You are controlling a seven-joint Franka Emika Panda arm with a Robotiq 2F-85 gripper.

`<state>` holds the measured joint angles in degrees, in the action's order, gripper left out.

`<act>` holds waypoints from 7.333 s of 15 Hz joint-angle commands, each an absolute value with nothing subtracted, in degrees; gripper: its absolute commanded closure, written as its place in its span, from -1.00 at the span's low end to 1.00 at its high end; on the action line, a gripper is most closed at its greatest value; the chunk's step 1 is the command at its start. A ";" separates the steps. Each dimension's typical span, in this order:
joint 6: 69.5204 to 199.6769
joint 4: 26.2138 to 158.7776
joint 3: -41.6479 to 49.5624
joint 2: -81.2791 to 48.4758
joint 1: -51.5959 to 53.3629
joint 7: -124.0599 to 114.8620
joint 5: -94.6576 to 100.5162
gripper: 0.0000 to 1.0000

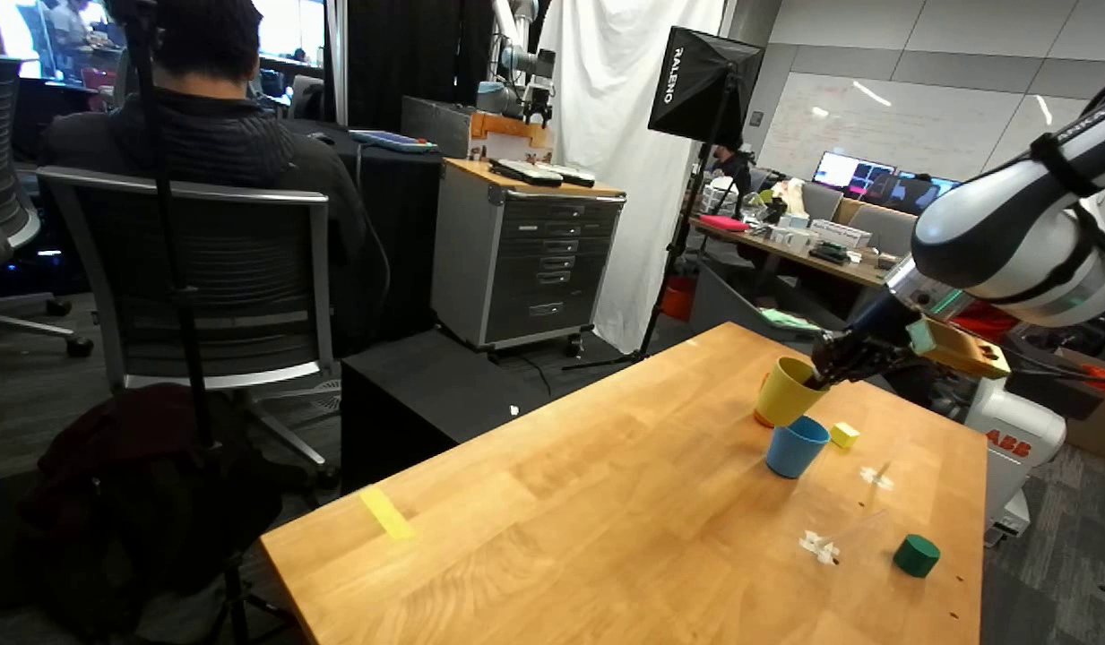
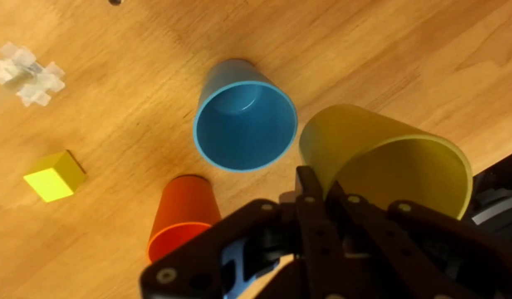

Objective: Take the yellow cup and put it inside the blue cup, then place both inside the orange cup

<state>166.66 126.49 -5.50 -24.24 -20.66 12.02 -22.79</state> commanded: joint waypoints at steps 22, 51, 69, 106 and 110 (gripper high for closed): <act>162.41 127.46 2.51 -22.54 -18.69 6.21 -18.41 0.90; 155.36 115.53 6.64 -35.10 -14.58 -3.12 -12.48 0.33; 156.01 117.78 6.15 -33.59 -14.14 -2.28 -12.82 -0.65; 149.58 111.96 6.01 -27.74 -18.53 -1.52 -15.78 0.88; 148.09 108.23 7.15 -28.43 -19.85 -1.87 -15.88 0.88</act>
